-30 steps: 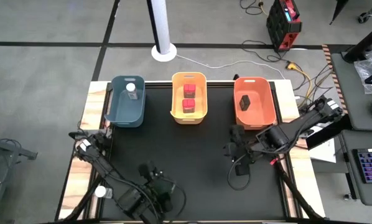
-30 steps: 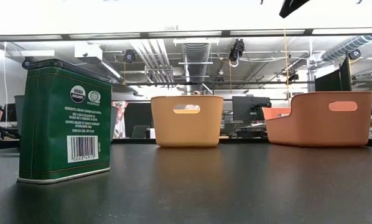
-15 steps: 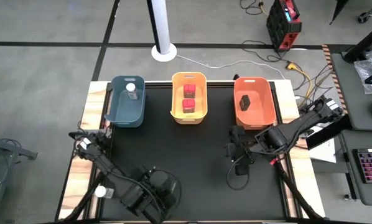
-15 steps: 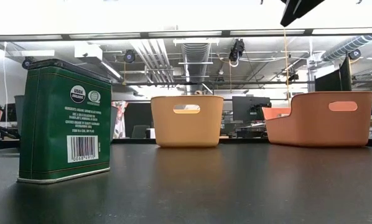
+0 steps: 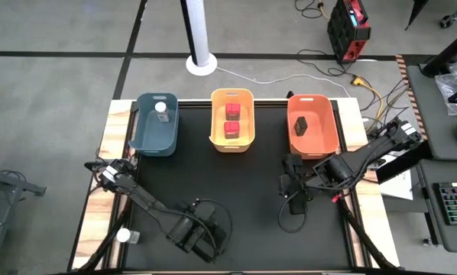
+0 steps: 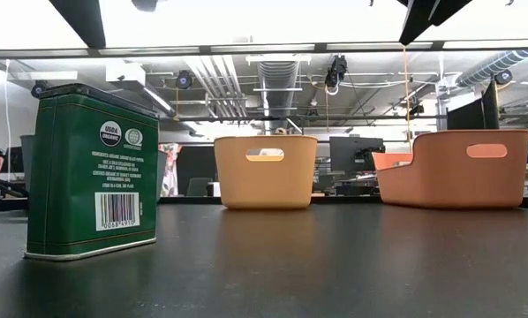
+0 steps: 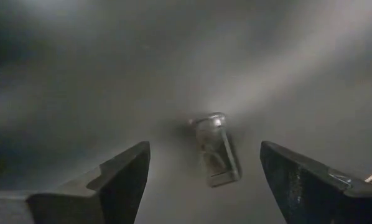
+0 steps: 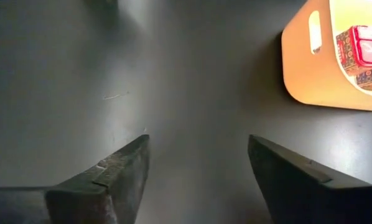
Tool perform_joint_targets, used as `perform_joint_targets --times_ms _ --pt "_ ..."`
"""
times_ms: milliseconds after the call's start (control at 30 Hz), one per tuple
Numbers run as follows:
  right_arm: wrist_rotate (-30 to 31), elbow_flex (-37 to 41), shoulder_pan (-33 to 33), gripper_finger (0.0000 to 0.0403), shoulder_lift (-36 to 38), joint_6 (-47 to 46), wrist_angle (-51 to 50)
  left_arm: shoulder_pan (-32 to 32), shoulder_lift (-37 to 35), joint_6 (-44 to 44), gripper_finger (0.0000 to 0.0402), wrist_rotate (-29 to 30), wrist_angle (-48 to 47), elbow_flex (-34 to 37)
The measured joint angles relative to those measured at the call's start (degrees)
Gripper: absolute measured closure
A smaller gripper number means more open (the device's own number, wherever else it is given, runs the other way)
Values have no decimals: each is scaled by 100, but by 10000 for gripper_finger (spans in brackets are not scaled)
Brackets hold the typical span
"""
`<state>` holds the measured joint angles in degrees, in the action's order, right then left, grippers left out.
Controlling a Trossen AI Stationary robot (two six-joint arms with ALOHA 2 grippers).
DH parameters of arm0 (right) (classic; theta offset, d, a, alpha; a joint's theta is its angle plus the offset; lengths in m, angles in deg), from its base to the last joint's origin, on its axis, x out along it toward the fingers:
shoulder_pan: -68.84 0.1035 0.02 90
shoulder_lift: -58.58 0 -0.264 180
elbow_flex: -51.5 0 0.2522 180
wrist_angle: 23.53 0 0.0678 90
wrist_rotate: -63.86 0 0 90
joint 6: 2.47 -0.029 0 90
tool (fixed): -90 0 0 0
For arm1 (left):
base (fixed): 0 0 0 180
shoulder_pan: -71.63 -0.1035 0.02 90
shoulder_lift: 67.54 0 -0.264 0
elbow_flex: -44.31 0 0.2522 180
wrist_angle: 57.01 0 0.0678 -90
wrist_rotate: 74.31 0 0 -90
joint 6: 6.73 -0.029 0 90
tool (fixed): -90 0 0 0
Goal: Sort spices by type
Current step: Put the black seasoning can into the orange bin
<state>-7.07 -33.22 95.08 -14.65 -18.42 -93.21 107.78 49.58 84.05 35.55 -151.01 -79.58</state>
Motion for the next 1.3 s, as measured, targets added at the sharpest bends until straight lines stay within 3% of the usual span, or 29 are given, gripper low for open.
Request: perform_joint_targets --times_ms 433,833,1300 --pt "0 0 0 86 4 -70 -84 -47 0 -131 102 -405 1286 882" --pt "0 24 0 93 7 -105 -75 -68 30 -552 107 -495 2374 1524" --pt "2 75 0 95 9 -104 8 -106 82 -760 242 -540 2391 1589"
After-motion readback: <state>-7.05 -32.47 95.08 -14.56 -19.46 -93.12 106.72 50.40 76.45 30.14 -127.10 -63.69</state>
